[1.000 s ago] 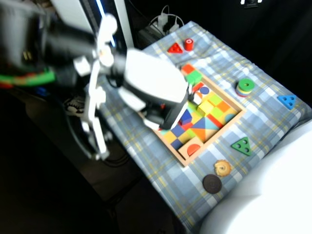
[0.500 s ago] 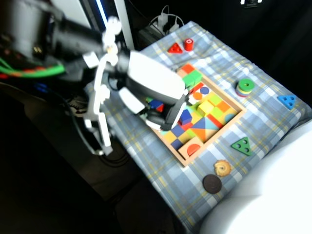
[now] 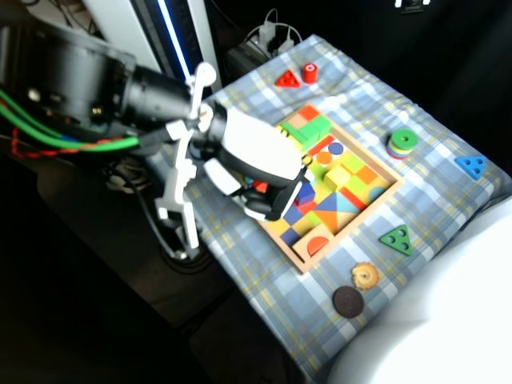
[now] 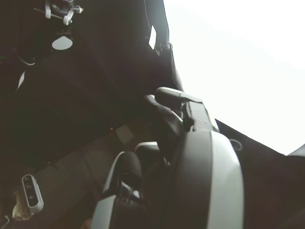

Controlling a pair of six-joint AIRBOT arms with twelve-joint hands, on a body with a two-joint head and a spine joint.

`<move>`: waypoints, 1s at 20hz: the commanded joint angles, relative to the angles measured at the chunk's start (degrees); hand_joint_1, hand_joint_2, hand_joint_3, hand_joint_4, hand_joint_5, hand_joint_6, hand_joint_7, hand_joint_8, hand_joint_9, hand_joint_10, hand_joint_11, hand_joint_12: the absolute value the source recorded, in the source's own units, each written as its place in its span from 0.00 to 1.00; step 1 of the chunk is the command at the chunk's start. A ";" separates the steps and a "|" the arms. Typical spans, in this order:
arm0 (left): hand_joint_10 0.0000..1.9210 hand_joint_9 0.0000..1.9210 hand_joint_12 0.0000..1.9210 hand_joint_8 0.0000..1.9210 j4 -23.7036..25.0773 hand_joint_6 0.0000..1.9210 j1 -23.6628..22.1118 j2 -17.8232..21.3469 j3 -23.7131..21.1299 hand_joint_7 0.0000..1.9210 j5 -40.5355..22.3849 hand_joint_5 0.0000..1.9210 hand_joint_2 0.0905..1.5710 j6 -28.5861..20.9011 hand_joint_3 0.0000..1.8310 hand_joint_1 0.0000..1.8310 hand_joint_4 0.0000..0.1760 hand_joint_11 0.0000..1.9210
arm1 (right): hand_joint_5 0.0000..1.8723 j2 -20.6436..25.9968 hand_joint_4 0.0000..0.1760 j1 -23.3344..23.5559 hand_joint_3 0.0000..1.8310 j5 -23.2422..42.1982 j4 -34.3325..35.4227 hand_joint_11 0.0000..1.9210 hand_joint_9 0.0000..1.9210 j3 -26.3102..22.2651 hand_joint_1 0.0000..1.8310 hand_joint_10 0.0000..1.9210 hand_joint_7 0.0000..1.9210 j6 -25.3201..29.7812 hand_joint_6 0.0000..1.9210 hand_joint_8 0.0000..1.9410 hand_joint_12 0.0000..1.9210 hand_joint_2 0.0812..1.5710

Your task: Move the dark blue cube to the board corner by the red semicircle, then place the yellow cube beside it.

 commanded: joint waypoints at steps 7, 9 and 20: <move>0.01 0.36 0.78 0.00 -1.63 0.56 -0.26 0.10 0.21 0.34 -5.93 0.12 0.90 -0.54 0.00 0.29 0.51 0.06 | 0.15 -1.05 0.24 -1.28 0.00 -3.71 1.74 0.72 0.70 1.57 0.88 1.00 0.61 -0.45 0.00 1.00 1.00 0.73; 0.02 0.37 0.78 0.01 -1.64 0.95 -0.26 0.11 0.21 0.36 -5.93 0.19 0.93 -0.54 0.00 0.32 0.98 0.08 | 0.14 -0.89 0.28 -1.32 0.00 -3.90 1.74 0.72 0.70 1.63 0.87 1.00 0.61 -0.45 0.00 1.00 1.00 0.73; 0.03 0.37 0.76 0.01 -1.68 0.96 -0.26 0.09 0.17 0.37 -5.92 0.19 0.93 -0.60 0.00 0.32 1.00 0.10 | 0.15 1.81 0.49 -2.48 0.00 -6.29 0.14 0.73 0.69 2.60 0.85 1.00 0.60 0.10 0.00 1.00 1.00 0.73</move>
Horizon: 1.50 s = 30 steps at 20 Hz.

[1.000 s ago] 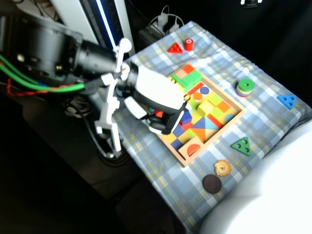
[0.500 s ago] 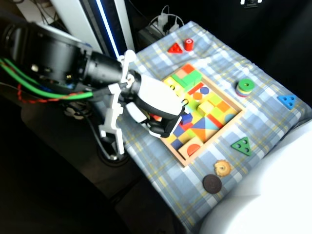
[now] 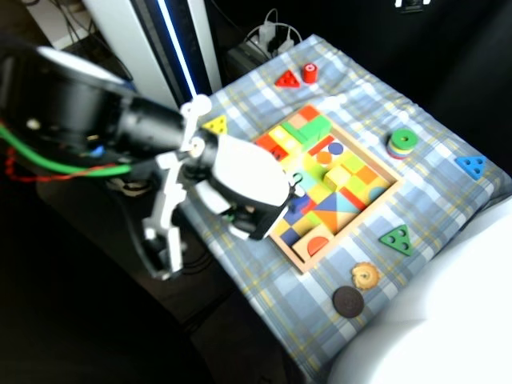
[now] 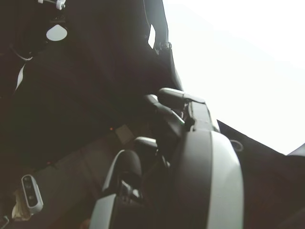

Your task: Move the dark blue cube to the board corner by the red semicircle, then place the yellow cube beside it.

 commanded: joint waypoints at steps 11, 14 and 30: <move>0.05 0.38 0.77 0.00 -1.59 0.98 -0.26 0.06 0.10 0.39 -5.92 0.18 0.95 -0.61 0.00 0.30 1.00 0.12 | 0.15 0.25 0.75 0.00 0.00 -5.32 -3.71 0.70 0.64 1.70 0.85 1.00 0.55 3.08 0.00 1.00 1.00 0.73; 0.06 0.37 0.77 0.00 -1.60 0.96 -0.26 0.04 0.09 0.38 -5.92 0.20 0.93 -0.61 0.00 0.32 1.00 0.11 | 0.14 0.24 0.57 -0.41 0.00 -6.08 -5.09 0.66 0.61 2.07 0.85 1.00 0.51 3.69 0.00 1.00 1.00 0.73; 0.39 0.21 0.84 0.01 -1.62 0.93 -0.16 0.19 0.01 0.39 -5.92 0.22 0.91 -0.62 0.00 0.34 1.00 0.04 | 0.16 1.05 0.50 -1.56 0.00 -7.67 -12.02 0.69 0.63 3.18 0.86 1.00 0.55 8.25 0.00 1.00 1.00 0.72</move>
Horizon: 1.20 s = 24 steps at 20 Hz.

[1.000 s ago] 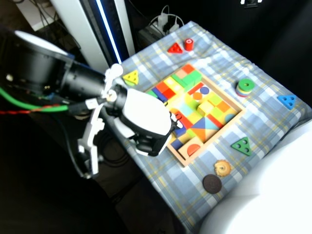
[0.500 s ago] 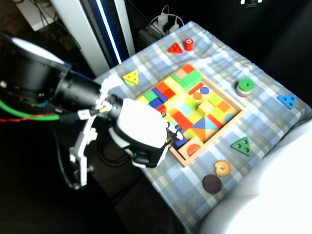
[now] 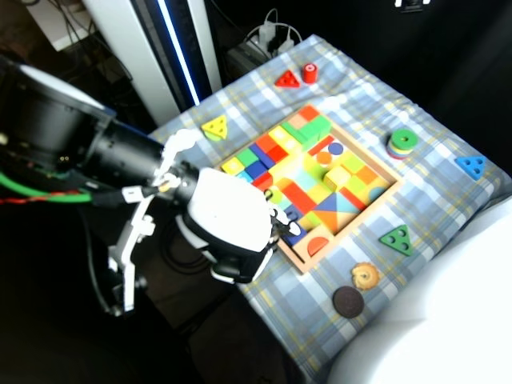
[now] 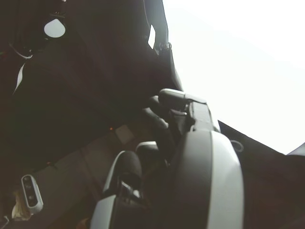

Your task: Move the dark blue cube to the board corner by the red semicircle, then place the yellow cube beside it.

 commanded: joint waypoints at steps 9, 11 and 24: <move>0.20 0.32 0.74 0.00 -1.58 0.99 -0.05 0.29 -0.20 0.39 -5.92 0.17 0.96 -0.63 0.00 0.28 1.00 0.15 | 0.15 1.57 0.70 -0.16 0.00 -4.67 -2.73 0.64 0.59 -1.74 0.83 1.00 0.52 -0.71 0.00 1.00 1.00 0.73; 0.17 0.33 0.75 0.00 -1.58 0.99 -0.04 0.30 -0.22 0.37 -5.92 0.17 0.96 -0.63 0.00 0.28 1.00 0.14 | 0.15 1.57 0.84 -0.01 0.00 -4.79 -2.73 0.62 0.57 -1.87 0.83 1.00 0.49 -0.71 0.00 1.00 1.00 0.73; 0.15 0.32 0.76 0.00 -1.58 0.50 0.07 0.43 -0.38 0.35 -5.92 0.16 0.93 -0.63 0.00 0.26 0.36 0.10 | 0.17 7.19 0.29 16.34 0.00 -1.35 -2.27 0.71 0.64 -10.70 0.89 1.00 0.52 -1.23 0.00 1.00 1.00 0.72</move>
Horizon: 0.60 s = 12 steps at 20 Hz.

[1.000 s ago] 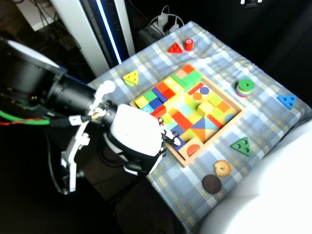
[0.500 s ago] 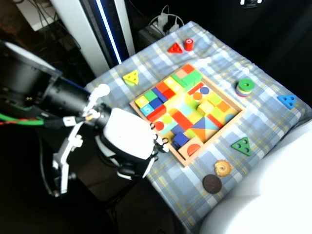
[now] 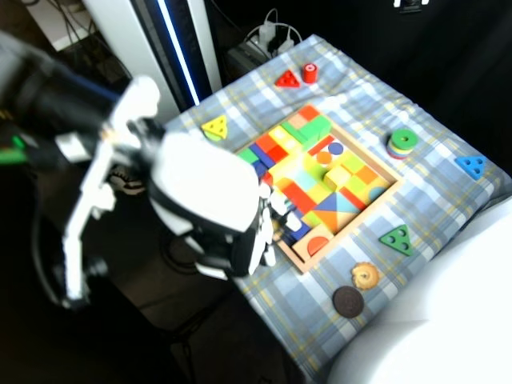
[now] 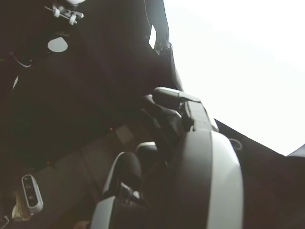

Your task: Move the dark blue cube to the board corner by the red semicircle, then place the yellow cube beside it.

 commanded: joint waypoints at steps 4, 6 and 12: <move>0.17 0.33 0.78 0.00 -1.60 0.98 -0.17 0.25 -0.12 0.38 -5.96 0.18 0.94 -0.63 0.00 0.30 1.00 0.10 | 0.17 -4.77 0.03 -1.89 0.00 -2.13 13.54 0.78 0.70 2.45 0.87 1.00 0.61 -8.14 0.00 1.00 1.00 0.72; 0.22 0.30 0.77 0.00 -1.60 0.98 -0.17 0.26 -0.10 0.37 -5.96 0.18 0.95 -0.63 0.00 0.29 1.00 0.11 | 0.16 -7.39 0.39 -2.51 0.01 -1.67 16.14 0.76 0.70 2.82 0.80 1.00 0.63 -11.27 0.00 1.00 1.00 0.74; 0.12 0.25 0.73 0.00 -1.62 0.93 -0.17 0.28 -0.06 0.31 -5.96 0.22 0.91 -0.63 0.00 0.35 1.00 0.00 | 0.15 -12.05 0.67 -5.16 0.00 -1.47 20.26 0.74 0.72 3.84 0.84 1.00 0.63 -15.41 0.00 1.00 1.00 0.74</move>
